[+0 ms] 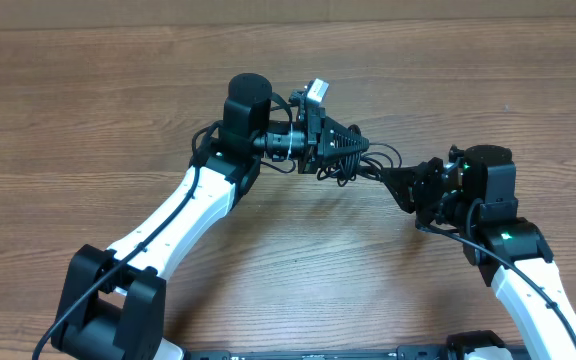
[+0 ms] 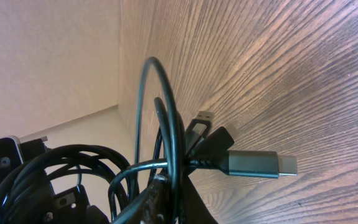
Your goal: Untangle cables
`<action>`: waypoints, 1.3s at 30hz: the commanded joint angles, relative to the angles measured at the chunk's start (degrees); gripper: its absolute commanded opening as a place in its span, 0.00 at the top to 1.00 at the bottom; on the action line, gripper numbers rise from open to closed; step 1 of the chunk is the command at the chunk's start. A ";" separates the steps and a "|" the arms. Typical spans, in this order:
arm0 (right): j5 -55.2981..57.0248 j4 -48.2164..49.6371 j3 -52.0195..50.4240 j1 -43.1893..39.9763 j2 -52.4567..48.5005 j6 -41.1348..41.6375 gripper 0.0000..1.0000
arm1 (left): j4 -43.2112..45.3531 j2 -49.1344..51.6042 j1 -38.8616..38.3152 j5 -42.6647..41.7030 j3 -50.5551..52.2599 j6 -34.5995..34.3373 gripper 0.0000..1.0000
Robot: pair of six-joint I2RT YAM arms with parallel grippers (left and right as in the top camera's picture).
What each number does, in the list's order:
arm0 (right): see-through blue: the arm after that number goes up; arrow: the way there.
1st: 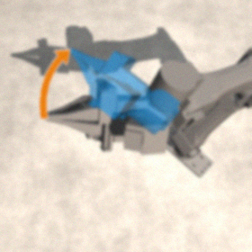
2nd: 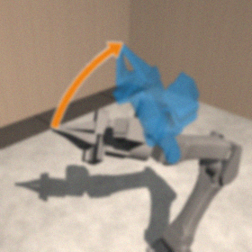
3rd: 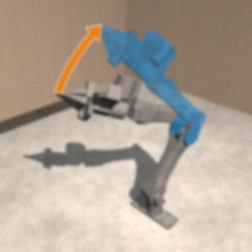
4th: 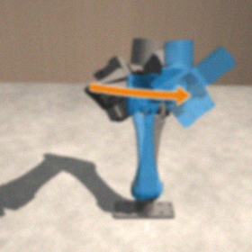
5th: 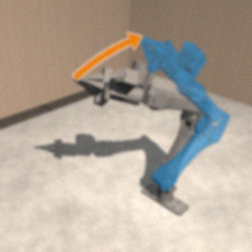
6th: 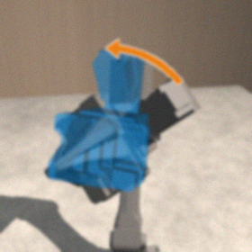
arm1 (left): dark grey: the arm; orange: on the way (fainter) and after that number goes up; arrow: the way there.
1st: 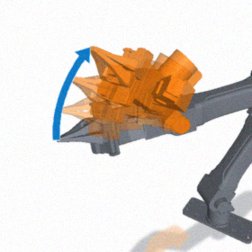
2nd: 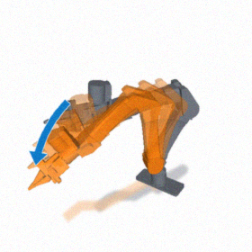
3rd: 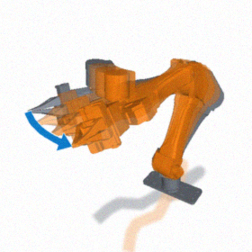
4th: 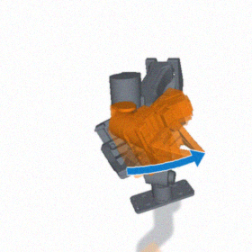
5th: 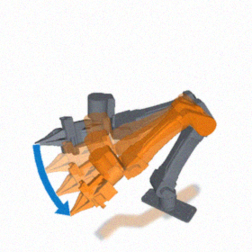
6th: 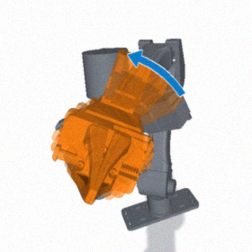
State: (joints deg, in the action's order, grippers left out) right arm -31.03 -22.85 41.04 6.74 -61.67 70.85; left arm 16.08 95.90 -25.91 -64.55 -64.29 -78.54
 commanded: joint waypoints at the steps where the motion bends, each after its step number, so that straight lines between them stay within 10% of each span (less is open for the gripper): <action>1: 0.50 0.04 0.57 0.07 -0.09 -0.11 0.96 | 0.52 -1.09 -0.37 -1.53 -0.79 0.17 0.96; 21: 42.58 -19.96 0.57 0.00 -0.09 -26.40 0.93 | -24.00 -1.09 3.87 -3.91 -0.79 33.90 0.96; 25: 42.99 -19.02 0.57 0.00 -0.09 -26.38 0.74 | -24.33 -1.09 3.78 -4.11 -0.79 38.01 0.96; 39: 21.20 -15.37 0.57 0.00 -0.09 -33.97 0.52 | -39.36 -1.09 3.78 5.22 -0.79 58.36 0.96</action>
State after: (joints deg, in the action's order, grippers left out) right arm 1.17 -39.53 41.06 6.79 -61.69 41.82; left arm -23.24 95.90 -22.28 -60.71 -64.45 -25.26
